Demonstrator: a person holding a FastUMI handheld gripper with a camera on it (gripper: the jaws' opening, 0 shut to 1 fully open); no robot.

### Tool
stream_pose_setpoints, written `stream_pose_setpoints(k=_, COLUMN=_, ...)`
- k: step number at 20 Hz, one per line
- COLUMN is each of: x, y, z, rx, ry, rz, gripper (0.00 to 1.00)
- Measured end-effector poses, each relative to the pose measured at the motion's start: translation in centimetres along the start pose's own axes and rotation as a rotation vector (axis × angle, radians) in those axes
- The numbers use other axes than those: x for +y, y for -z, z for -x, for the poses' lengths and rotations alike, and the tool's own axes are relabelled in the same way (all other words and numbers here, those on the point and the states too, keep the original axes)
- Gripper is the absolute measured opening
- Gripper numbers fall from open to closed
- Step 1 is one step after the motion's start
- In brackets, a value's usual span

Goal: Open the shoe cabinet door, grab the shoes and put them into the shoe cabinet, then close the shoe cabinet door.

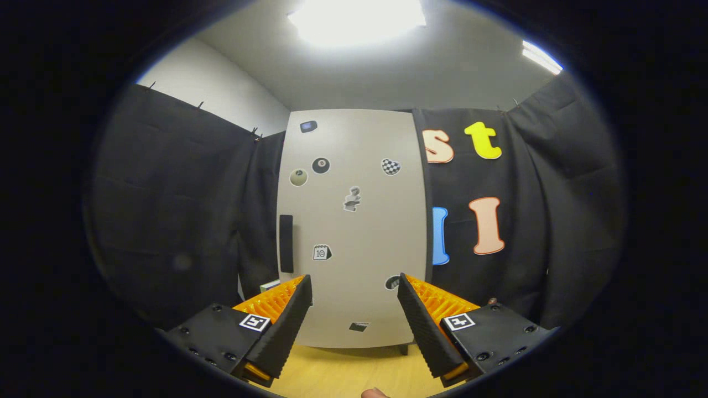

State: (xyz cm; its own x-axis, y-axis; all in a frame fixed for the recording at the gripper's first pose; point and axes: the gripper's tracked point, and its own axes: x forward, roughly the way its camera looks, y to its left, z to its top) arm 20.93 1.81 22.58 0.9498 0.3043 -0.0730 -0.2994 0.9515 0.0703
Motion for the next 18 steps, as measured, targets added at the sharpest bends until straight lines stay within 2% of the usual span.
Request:
stream_pose_setpoints(k=5, x=-5.4, y=-0.9, z=5.5, rx=-0.006, ry=0.108, rz=-0.003, gripper=0.97)
stream_pose_setpoints(k=9, x=-7.5, y=-0.9, z=8.4, rx=0.006, ry=0.172, rz=-0.012, gripper=0.97)
stream_pose_setpoints(k=12, x=-8.8, y=-0.8, z=9.7, rx=0.015, ry=0.233, rz=0.002, gripper=0.98)
stream_pose_setpoints(k=18, x=-8.9, y=-1.2, z=10.6, rx=0.011, ry=0.276, rz=0.018, gripper=0.98)
